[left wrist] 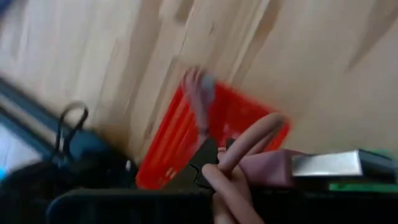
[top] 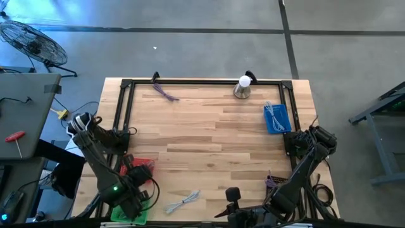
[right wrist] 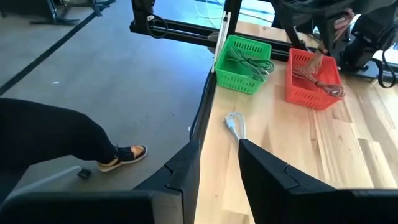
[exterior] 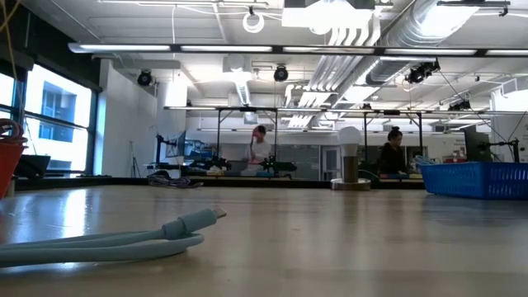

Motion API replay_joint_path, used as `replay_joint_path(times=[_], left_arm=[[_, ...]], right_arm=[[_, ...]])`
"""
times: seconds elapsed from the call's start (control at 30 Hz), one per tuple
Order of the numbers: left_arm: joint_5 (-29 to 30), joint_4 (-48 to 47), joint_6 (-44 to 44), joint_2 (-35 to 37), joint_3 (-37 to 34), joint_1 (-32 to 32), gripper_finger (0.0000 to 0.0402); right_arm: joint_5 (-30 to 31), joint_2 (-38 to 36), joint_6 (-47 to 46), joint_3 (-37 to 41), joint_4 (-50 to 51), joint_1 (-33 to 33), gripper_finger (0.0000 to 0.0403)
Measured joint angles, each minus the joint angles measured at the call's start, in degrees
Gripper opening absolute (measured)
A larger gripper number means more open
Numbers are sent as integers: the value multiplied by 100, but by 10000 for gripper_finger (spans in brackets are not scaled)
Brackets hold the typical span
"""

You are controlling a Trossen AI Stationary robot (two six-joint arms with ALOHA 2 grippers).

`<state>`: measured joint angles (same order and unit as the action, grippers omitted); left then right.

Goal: Pick & Place USB Port
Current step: Put the pink charger cable into the red bin

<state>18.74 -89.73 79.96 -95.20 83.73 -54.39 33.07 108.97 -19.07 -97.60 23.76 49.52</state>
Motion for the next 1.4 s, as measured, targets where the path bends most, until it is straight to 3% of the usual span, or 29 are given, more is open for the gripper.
replay_joint_path(times=[0.37, 0.53, 1.4], left_arm=[[-1058, -33, 678, 433, -1219, 7, 11], [-1356, -15, 738, 442, -1449, 2, 11], [-1326, 670, 770, 440, -1459, 2, 66]], right_arm=[[20, -2, -53, 0, -1, -2, 103], [114, -2, -19, 0, -1, -2, 103], [83, -2, -61, 0, 42, -2, 103]])
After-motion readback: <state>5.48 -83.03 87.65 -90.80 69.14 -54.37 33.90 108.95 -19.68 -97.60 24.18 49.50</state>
